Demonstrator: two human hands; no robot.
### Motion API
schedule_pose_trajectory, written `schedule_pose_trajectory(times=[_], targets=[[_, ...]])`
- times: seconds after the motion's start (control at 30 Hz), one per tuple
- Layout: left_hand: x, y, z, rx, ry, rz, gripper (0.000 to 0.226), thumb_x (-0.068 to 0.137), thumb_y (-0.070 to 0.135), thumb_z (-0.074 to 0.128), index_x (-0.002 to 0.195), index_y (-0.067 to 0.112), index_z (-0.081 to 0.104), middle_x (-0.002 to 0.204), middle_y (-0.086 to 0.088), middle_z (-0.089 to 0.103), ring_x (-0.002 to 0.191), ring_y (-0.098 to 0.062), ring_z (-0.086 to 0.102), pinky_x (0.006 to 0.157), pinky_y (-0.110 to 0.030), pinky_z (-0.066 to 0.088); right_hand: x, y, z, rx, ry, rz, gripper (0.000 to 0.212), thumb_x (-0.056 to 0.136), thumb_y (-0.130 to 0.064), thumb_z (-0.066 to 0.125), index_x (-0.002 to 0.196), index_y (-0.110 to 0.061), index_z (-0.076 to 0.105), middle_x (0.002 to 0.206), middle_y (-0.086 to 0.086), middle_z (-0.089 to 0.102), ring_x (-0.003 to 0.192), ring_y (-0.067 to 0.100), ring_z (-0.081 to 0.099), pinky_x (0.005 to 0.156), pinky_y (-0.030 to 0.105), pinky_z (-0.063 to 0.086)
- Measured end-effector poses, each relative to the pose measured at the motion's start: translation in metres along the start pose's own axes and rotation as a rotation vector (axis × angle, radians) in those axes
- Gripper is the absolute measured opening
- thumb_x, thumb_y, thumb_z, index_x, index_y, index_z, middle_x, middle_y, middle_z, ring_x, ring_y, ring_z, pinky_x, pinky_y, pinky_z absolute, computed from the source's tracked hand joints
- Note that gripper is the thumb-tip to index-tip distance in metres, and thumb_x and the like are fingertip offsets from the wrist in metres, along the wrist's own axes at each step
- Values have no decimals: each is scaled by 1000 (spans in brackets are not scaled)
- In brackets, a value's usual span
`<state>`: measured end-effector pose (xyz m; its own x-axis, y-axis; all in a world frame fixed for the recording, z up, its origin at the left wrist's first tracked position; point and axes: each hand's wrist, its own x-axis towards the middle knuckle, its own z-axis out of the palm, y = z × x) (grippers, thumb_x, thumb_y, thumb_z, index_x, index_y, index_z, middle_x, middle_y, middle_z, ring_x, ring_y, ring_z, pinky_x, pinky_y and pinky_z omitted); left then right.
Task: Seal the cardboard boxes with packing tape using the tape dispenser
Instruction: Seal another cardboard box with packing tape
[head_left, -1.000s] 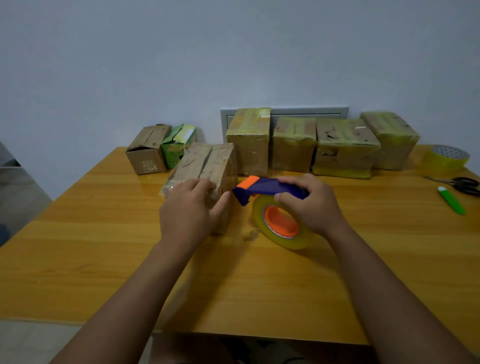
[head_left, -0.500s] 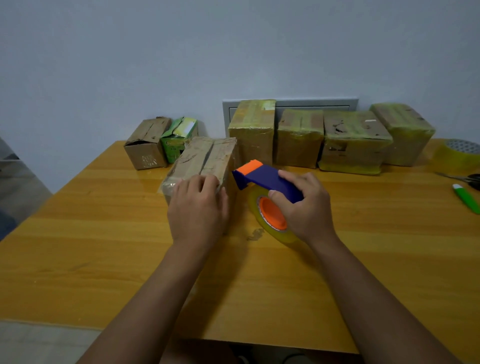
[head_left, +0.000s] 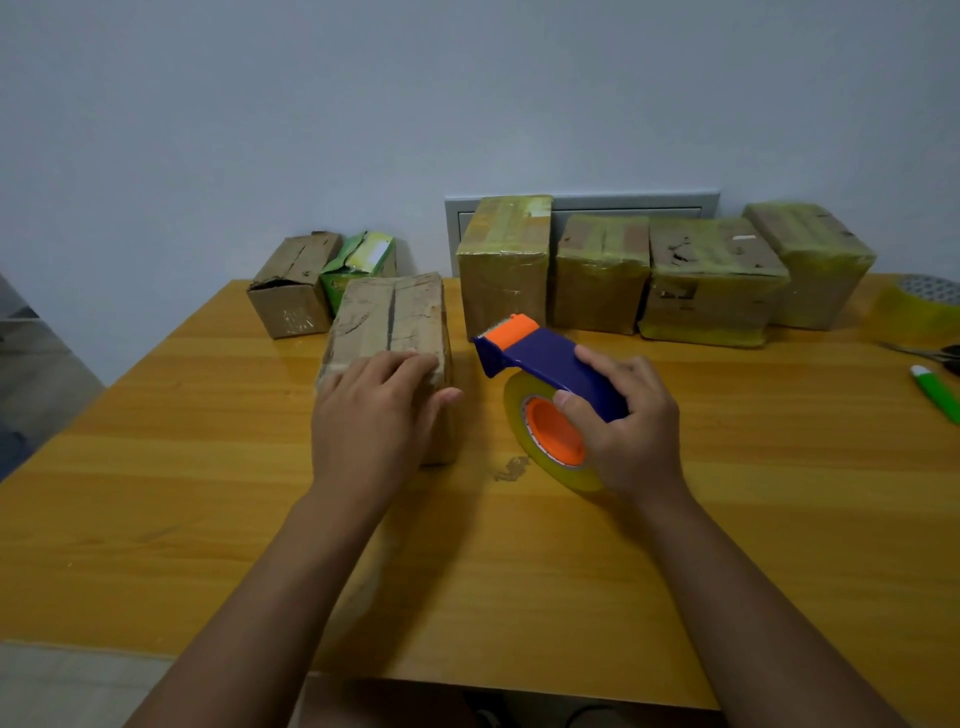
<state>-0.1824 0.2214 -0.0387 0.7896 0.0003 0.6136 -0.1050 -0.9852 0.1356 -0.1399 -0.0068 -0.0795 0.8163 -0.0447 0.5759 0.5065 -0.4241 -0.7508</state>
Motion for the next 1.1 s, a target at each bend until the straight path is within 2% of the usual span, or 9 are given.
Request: schedule_pose_trajectory(times=[0.1,0.27,0.4,0.53,0.6,0.7,0.9,1.0,1.1], targets=[[0,-8,-5,-31,-14,39,33,89,38,67,118,21,68,114,-4,69,102,-28,62,83,-42,43,0,1,1,1,-1,-3,67,75,-58,58,130,-19,60,110,-1,51,94,1,52,69,5,43],[2,-7,-1,-32,33,66,29,88,35,61,109,18,72,105,-6,72,89,-31,65,74,-38,43,0,4,0,5,-3,-3,67,75,-59,58,130,-20,60,112,-1,52,95,6,53,68,6,43],[1,-6,-5,5,13,72,35,90,40,56,114,20,70,112,-6,71,94,-31,66,76,-40,47,0,4,0,15,-4,2,67,75,-59,58,130,-20,60,112,-1,51,96,1,52,68,6,44],[3,0,-25,95,-242,35,59,95,61,40,144,30,42,136,-1,58,119,-24,56,88,-41,48,0,4,0,25,-7,5,68,75,-59,58,130,-20,60,112,-1,51,97,2,52,69,6,44],[15,-7,-36,58,-385,10,63,93,65,29,148,35,34,134,1,58,112,-19,56,78,-34,50,0,4,0,26,-4,4,67,75,-58,59,129,-19,60,112,0,52,96,3,53,69,6,44],[44,-22,-47,-98,-528,1,46,97,53,35,131,32,58,120,3,65,89,-8,52,61,-24,40,0,3,0,37,-4,3,66,75,-57,60,129,-19,61,111,2,53,95,3,53,69,7,44],[64,-38,-36,-334,-551,44,25,84,45,61,101,30,72,97,17,60,91,-3,53,60,-19,37,-1,4,-1,39,8,-3,65,75,-56,60,128,-19,61,109,0,52,93,1,52,69,7,44],[56,-40,-27,-371,-449,69,37,76,53,61,99,26,74,95,16,59,91,-3,54,61,-18,39,0,5,-1,43,2,-2,65,75,-56,61,129,-19,61,109,-2,52,94,1,52,69,8,44],[49,-37,-24,-371,-363,81,55,69,65,53,98,23,75,95,12,59,98,-11,53,65,-33,50,0,4,0,51,3,0,65,75,-56,60,129,-19,61,110,-2,52,95,0,52,70,8,44]])
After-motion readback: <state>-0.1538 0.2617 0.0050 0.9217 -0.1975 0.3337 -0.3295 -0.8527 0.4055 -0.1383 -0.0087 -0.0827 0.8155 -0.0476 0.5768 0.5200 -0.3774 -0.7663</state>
